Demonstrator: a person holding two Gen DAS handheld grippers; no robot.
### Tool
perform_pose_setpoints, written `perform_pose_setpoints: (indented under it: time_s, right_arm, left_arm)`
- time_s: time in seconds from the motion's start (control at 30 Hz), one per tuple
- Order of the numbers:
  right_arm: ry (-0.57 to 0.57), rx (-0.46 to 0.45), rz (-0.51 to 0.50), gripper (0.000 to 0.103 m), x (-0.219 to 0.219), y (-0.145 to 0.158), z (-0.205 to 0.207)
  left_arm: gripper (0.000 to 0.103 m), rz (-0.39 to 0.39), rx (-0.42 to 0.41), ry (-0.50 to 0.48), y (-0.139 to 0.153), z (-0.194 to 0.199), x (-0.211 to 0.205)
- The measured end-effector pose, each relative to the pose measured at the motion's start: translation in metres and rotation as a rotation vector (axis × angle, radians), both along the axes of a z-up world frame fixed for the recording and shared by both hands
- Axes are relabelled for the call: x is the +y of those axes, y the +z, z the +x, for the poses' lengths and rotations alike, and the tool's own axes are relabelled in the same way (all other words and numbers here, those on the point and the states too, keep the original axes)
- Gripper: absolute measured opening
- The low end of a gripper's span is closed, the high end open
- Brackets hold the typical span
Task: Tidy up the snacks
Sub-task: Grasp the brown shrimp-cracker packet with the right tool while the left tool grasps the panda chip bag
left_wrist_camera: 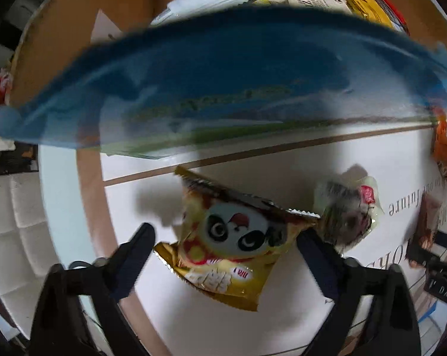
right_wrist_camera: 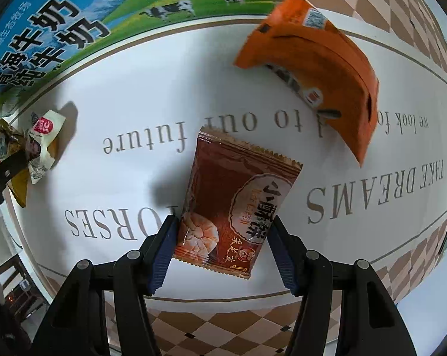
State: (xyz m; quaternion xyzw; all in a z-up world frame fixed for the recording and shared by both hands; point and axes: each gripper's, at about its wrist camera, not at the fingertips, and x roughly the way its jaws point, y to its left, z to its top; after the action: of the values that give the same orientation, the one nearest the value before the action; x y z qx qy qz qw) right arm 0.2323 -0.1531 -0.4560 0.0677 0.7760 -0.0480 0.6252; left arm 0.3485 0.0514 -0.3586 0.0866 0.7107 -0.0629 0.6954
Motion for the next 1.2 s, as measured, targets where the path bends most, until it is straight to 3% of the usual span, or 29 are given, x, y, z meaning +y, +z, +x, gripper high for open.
perform_pose_setpoints:
  time_s: [0.03, 0.3, 0.63, 1.07, 1.13, 1.2]
  right_arm:
    - [0.003, 0.002, 0.001, 0.064, 0.001, 0.001, 0.003]
    - [0.027, 0.015, 0.026, 0.063, -0.003, 0.000, 0.011]
    - [0.116, 0.068, 0.050, 0.062, 0.006, 0.001, -0.033]
    - [0.035, 0.048, 0.028, 0.070, -0.002, 0.007, -0.030]
    - [0.011, 0.034, 0.017, 0.069, 0.001, 0.009, -0.036]
    - [0.007, 0.018, -0.015, 0.062, -0.007, 0.010, -0.039]
  left_arm:
    - [0.064, -0.004, 0.010, 0.015, -0.002, -0.001, 0.002]
    - [0.051, -0.067, 0.083, 0.227, -0.003, -0.035, 0.019]
    - [0.051, -0.055, 0.164, 0.315, -0.012, -0.119, 0.014]
    - [0.052, -0.018, 0.129, 0.285, -0.020, -0.116, -0.017]
    - [0.050, -0.022, 0.120, 0.289, -0.016, -0.116, -0.018]
    - [0.048, -0.021, 0.111, 0.286, -0.002, -0.122, -0.009]
